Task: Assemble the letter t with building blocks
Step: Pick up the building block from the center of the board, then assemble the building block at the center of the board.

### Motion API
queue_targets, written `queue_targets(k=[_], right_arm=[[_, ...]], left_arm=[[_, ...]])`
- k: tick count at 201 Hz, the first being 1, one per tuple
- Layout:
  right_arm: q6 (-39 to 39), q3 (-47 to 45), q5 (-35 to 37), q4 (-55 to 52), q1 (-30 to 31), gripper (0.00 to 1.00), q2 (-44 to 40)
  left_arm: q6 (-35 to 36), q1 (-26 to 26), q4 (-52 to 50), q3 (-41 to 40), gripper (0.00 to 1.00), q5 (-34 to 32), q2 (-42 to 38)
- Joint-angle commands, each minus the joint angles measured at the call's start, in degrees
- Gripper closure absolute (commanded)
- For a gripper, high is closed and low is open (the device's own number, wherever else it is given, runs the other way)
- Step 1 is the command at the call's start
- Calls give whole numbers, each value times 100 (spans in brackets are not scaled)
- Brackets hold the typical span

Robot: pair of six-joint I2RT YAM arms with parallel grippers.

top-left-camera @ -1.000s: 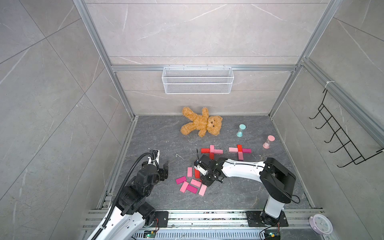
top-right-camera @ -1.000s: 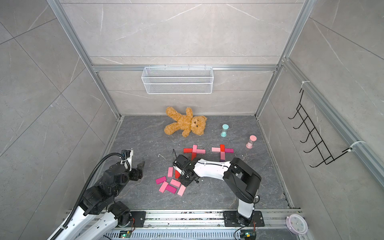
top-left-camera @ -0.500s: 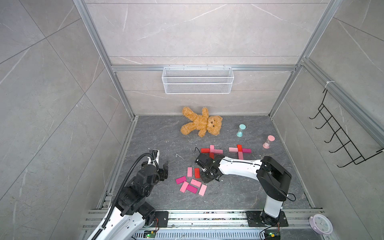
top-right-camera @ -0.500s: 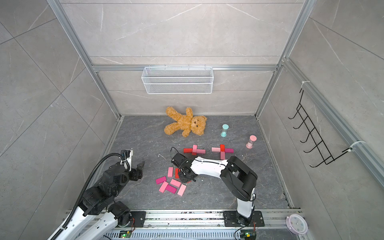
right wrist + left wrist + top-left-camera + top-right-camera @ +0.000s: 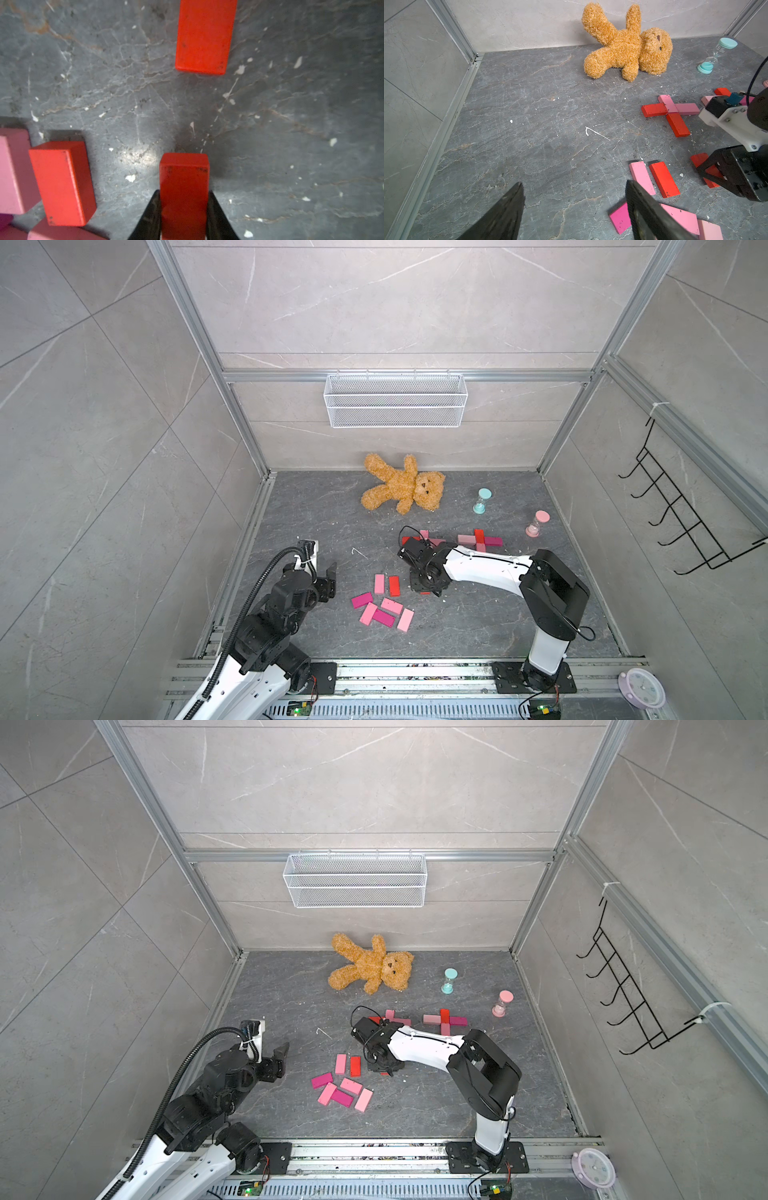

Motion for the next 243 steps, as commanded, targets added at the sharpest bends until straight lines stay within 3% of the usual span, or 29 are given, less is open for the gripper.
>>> queue_targets(k=[1,47,243], right_arm=[[441,274,339,-279,-38,82,123],[516,465,444,-387,-123,81,281],[149,597,-251,20,-509,77,854]], left_arm=[[-56,4,81,104,21,45,-51],[-52,7,90,97,21,41,-95],[-29,1,55,101,21,-18,-87]])
